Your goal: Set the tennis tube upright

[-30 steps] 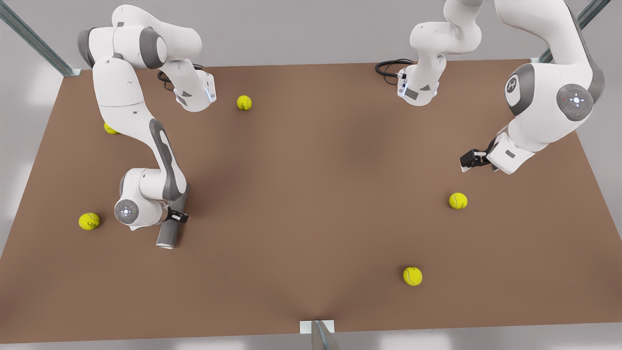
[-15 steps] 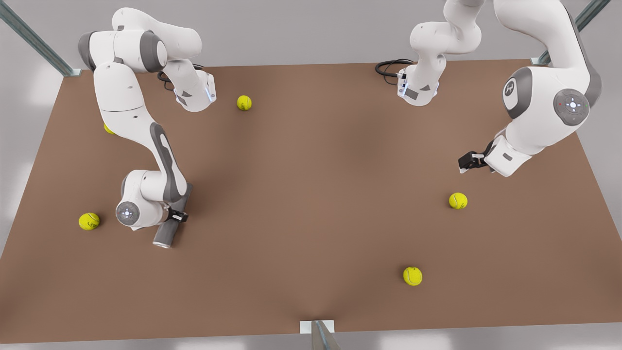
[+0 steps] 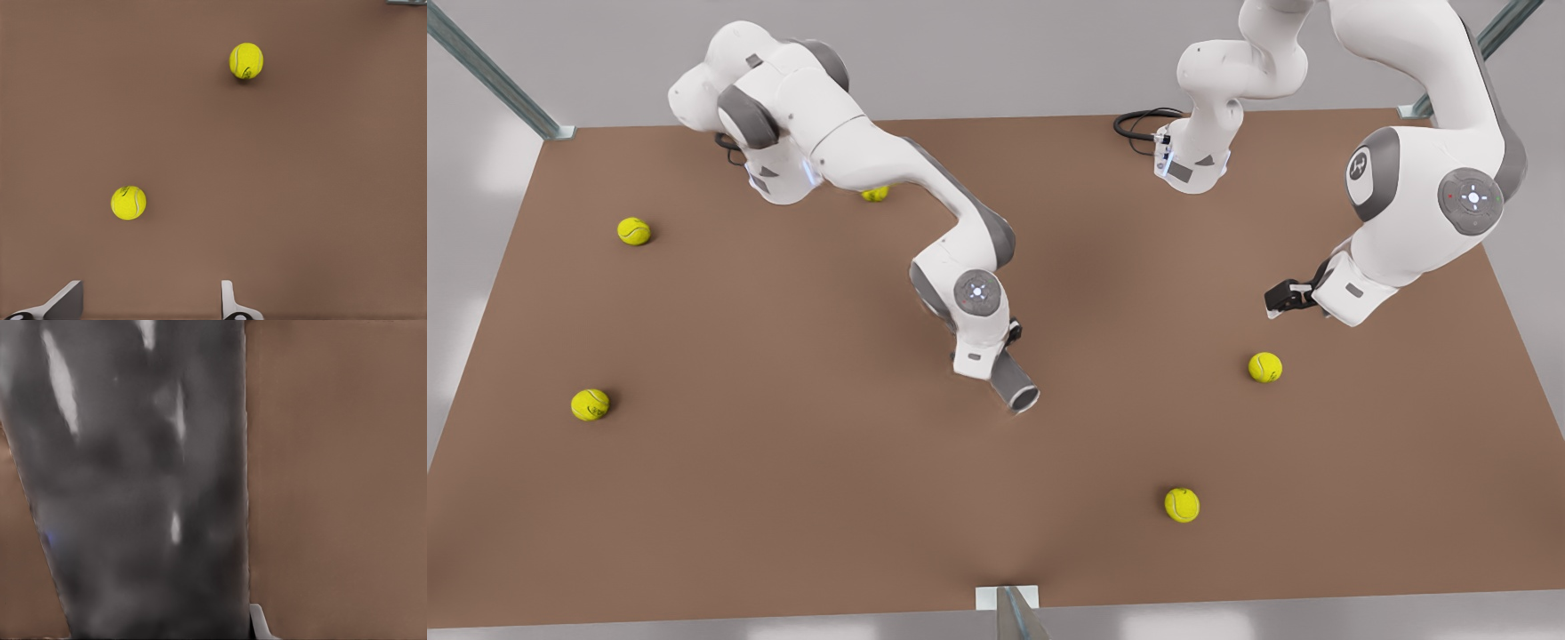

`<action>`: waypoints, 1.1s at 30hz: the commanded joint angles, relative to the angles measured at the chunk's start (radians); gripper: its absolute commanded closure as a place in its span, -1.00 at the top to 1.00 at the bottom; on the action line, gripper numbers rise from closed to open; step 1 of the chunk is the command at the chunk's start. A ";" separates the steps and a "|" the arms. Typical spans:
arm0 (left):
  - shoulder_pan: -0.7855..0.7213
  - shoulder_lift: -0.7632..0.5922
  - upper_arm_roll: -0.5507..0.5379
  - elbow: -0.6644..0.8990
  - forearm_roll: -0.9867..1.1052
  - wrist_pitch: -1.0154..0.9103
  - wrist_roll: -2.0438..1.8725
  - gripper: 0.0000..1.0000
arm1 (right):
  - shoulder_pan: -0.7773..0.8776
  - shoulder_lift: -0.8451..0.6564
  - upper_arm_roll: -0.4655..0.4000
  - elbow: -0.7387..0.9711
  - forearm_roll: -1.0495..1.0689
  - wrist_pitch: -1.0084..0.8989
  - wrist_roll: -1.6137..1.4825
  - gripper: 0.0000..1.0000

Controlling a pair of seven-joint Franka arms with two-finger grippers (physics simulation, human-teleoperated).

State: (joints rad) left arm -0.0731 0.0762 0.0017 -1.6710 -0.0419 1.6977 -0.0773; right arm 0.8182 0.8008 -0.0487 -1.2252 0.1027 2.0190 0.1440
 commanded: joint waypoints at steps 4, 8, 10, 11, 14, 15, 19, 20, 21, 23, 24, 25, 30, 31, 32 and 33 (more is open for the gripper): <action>-0.001 0.001 0.000 0.000 0.002 0.000 -0.002 1.00 | 0.084 0.094 -0.005 0.070 -0.101 0.109 -0.799 0.23; -0.001 0.005 0.000 0.000 0.002 0.000 -0.002 1.00 | 0.095 0.084 -0.005 0.006 -0.178 0.104 -0.945 0.27; -0.001 0.007 0.000 0.000 0.001 -0.001 -0.002 1.00 | 0.096 0.081 -0.005 -0.017 -0.178 0.106 -0.989 0.27; -0.001 0.007 0.000 0.000 0.002 -0.001 -0.002 1.00 | 0.096 0.084 -0.005 -0.019 -0.187 0.109 -0.982 0.27; -0.001 0.007 0.000 0.000 0.001 0.000 -0.002 1.00 | 0.138 0.094 -0.005 -0.040 -0.184 0.121 -0.913 0.36; -0.001 0.007 0.000 0.000 0.002 -0.001 -0.002 1.00 | 0.139 0.094 -0.005 -0.042 -0.184 0.121 -0.913 0.35; -0.001 0.013 0.000 0.000 0.002 0.003 -0.002 1.00 | 0.148 0.104 -0.003 -0.042 -0.183 0.121 -0.914 1.00; -0.001 0.014 0.000 0.000 0.002 0.003 -0.002 1.00 | 0.148 0.110 -0.003 -0.042 -0.182 0.121 -0.914 1.00; -0.001 0.014 0.000 0.000 0.002 0.003 -0.002 1.00 | 0.148 0.117 -0.003 -0.042 -0.182 0.122 -0.914 1.00; -0.001 0.014 0.000 0.000 0.002 0.004 -0.002 1.00 | 0.151 0.112 -0.003 -0.042 -0.173 0.155 -0.911 1.00; -0.001 0.014 0.000 0.000 0.002 0.003 -0.002 1.00 | 0.151 0.103 -0.002 -0.042 -0.173 0.155 -0.914 1.00; -0.001 0.014 0.000 0.000 0.002 0.003 -0.002 1.00 | 0.150 0.084 0.000 -0.043 -0.132 0.139 -0.917 1.00; -0.001 0.014 0.000 0.000 -0.004 -0.004 -0.009 1.00 | -0.088 -0.298 0.004 -0.060 0.097 -0.337 -0.917 1.00; -0.001 0.022 0.000 -0.004 -0.015 -0.009 -0.030 1.00 | -0.267 -0.307 -0.007 0.028 0.129 -0.558 -0.882 1.00; 0.009 0.048 0.006 -0.079 -0.153 -0.049 -0.025 1.00 | -0.447 -0.304 -0.008 0.153 0.120 -0.709 -0.729 1.00; 0.007 0.126 0.003 -0.131 -0.298 -0.026 -0.021 1.00 | -0.563 -0.305 -0.010 0.158 0.101 -0.721 -0.508 1.00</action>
State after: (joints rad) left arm -0.0662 0.1952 0.0047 -1.7670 -0.1981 1.6870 -0.0822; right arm 0.3362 0.5052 -0.0569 -1.1035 0.1590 1.7207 -0.5758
